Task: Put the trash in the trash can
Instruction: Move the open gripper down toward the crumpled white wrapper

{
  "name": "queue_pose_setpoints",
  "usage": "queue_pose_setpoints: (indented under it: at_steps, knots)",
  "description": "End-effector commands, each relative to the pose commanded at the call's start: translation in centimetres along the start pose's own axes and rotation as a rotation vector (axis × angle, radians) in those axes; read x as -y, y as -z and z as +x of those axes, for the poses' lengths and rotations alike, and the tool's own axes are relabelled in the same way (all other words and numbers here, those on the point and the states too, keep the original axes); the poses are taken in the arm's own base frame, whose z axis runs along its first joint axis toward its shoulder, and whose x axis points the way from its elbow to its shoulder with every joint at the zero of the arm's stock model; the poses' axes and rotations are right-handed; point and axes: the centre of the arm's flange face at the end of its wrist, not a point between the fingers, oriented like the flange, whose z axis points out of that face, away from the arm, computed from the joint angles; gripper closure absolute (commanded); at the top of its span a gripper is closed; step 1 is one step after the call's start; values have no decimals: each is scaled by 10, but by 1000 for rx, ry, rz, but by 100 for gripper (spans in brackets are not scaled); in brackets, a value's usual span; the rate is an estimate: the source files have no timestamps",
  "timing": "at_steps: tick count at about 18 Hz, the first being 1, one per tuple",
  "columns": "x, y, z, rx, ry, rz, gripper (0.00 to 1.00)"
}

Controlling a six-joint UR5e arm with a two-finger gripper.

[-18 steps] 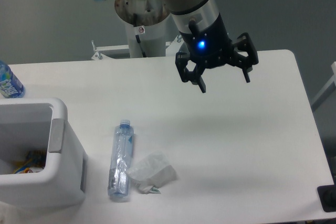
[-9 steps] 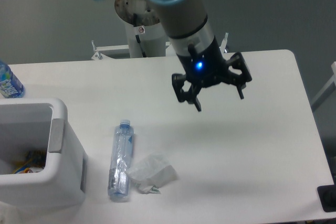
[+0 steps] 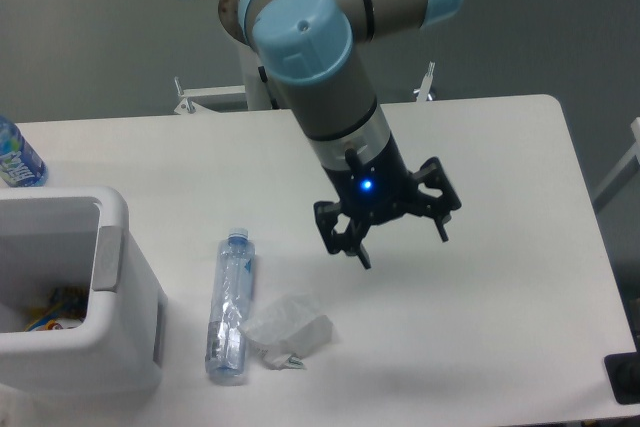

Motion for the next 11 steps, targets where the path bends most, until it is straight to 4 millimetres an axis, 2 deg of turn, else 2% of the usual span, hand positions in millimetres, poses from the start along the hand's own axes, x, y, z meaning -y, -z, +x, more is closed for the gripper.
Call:
queue_pose_setpoints:
  at_steps: [2, 7, 11]
  knots:
    - [0, -14, 7, -4, -3, -13, 0]
    - [0, -36, 25, -4, -16, -17, 0]
    - [-15, -54, 35, -10, -53, -50, 0]
